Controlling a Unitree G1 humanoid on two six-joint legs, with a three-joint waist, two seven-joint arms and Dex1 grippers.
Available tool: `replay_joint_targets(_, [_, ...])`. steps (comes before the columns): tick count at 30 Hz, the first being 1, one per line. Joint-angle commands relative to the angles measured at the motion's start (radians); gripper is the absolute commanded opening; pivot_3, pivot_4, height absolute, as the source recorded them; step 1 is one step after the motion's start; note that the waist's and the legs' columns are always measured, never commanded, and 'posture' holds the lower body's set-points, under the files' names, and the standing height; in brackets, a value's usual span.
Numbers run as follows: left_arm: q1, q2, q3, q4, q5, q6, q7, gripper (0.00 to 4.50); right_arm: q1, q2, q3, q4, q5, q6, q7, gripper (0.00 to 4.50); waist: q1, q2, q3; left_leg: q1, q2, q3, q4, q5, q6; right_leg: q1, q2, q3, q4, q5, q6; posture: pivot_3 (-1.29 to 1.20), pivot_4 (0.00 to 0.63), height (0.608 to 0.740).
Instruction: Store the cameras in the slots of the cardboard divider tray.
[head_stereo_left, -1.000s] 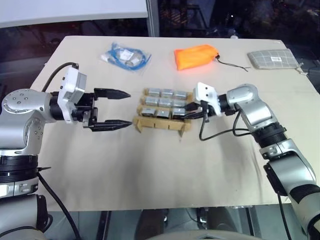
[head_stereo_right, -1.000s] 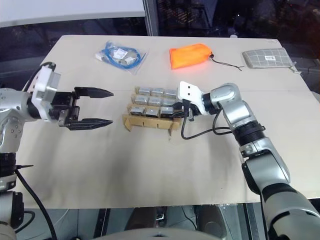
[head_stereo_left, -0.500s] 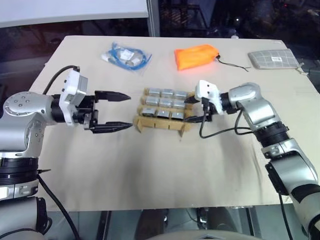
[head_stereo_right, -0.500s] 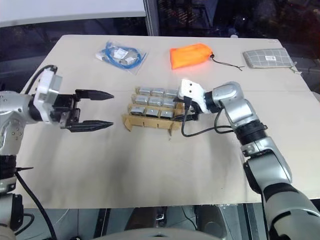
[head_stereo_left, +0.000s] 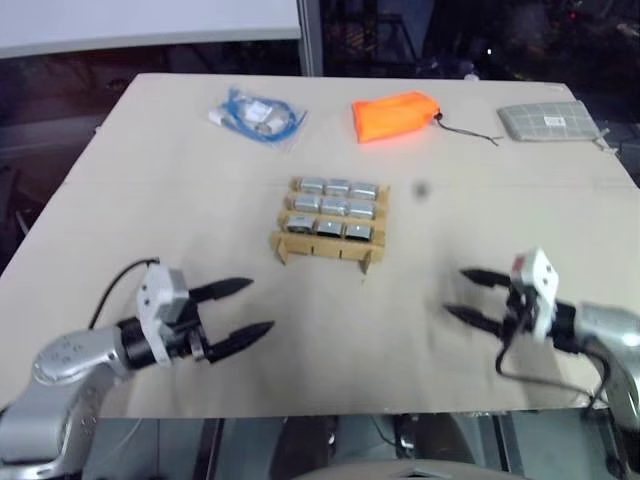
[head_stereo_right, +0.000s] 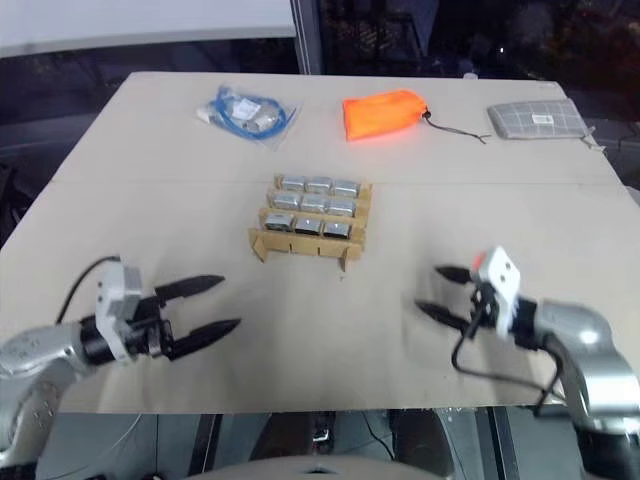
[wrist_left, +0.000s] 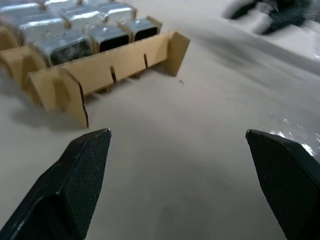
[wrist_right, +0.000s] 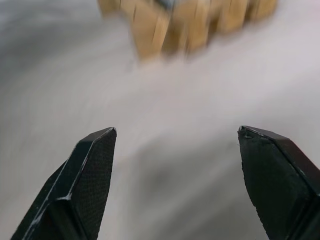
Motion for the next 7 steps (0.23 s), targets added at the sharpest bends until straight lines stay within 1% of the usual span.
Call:
replay_joint_targets(1, [0.046,-0.087,-0.012,-0.038,0.093,-0.102,0.135,4.50,0.148,0.059,-0.080,-0.048,-0.013,-0.178,-0.061,3.83,0.001,0.001,-0.002,0.003,0.000,0.000,0.000,0.000,0.000,0.003,0.000,0.000,0.000,-0.001,-0.002,0.00,0.150,0.740])
replay_joint_targets(2, [0.051,-0.109,-0.031,-0.016,0.140,-0.145,0.162,4.50,0.180,0.069,-0.076,-0.040,-0.023,-0.204,-0.076,3.83,-0.001,0.001,-0.002,0.007,0.001,0.000,0.000,0.000,0.000,0.007,0.000,0.000,0.000,-0.003,-0.004,0.00,0.150,0.740])
replay_joint_targets(4, [0.052,-0.147,-0.060,0.023,0.192,-0.185,0.212,4.50,0.222,0.082,-0.064,-0.021,-0.053,-0.244,-0.112,3.83,-0.005,0.001,-0.003,0.009,0.002,0.001,0.000,-0.001,-0.004,0.007,0.000,0.001,0.000,-0.003,-0.002,0.00,0.150,0.740])
replay_joint_targets(6, [0.066,-0.158,-0.089,0.057,0.231,-0.262,0.199,4.50,0.243,0.086,-0.051,-0.010,-0.063,-0.282,-0.123,3.83,-0.006,0.001,-0.005,0.012,0.002,0.002,0.000,-0.002,-0.006,0.008,-0.001,0.002,0.000,-0.003,-0.002,0.00,0.150,0.740])
replay_joint_targets(7, [0.072,-0.163,-0.095,0.064,0.220,-0.277,0.185,4.50,0.248,0.086,-0.048,-0.008,-0.066,-0.292,-0.133,3.83,-0.006,0.001,-0.005,0.012,0.002,0.002,0.000,-0.002,-0.006,0.009,-0.001,0.002,0.000,-0.003,-0.002,0.00,0.150,0.740])
